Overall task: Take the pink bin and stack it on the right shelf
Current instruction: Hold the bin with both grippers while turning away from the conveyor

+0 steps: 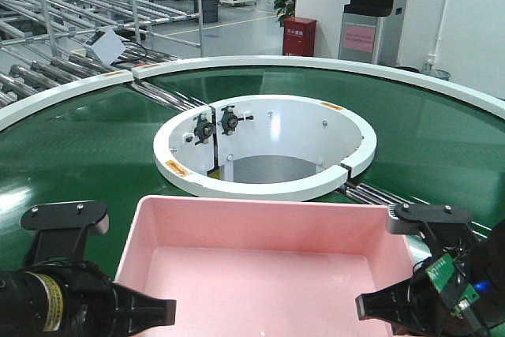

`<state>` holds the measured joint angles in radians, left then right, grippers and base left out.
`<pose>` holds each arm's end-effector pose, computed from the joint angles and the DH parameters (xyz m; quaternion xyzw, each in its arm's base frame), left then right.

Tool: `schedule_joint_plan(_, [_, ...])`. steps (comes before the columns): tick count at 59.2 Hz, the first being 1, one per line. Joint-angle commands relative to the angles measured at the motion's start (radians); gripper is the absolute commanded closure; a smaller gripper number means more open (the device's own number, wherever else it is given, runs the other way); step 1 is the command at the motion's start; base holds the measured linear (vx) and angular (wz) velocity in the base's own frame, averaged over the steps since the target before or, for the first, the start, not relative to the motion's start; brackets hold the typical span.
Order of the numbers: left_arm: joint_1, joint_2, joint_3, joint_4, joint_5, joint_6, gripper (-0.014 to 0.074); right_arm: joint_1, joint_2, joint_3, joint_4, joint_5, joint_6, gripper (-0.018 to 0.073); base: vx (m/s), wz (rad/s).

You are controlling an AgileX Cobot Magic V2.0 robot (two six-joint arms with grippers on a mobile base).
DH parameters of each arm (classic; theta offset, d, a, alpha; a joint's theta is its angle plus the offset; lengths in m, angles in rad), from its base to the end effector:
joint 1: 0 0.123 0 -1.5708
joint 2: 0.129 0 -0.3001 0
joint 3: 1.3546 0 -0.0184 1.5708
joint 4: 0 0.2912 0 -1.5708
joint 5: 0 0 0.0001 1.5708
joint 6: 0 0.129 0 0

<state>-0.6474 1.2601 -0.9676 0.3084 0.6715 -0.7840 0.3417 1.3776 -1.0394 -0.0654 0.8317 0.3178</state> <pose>0.2682 -0.1722 0.2813 0.0170 0.9326 -0.1218 0.3394 0.3110 0.1040 0.2542 -0.0271 0.9696 0.0510 0.2378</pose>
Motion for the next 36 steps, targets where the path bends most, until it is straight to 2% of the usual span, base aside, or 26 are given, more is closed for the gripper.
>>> schedule_joint_plan(1, [-0.001, -0.048, -0.032, 0.034, -0.072, 0.0, 0.045, -0.013, -0.032, -0.024, -0.09, -0.03, -0.007, 0.0568, -0.01, -0.03])
schedule_joint_plan(16, [-0.001, -0.048, -0.032, 0.034, -0.073, 0.0, 0.045, -0.013, -0.032, -0.024, -0.091, -0.031, -0.007, 0.0568, -0.03, -0.13])
schedule_joint_plan(36, [-0.001, -0.048, -0.032, 0.034, -0.073, 0.0, 0.045, -0.013, -0.032, -0.024, -0.091, -0.031, -0.007, 0.0568, -0.1, -0.39])
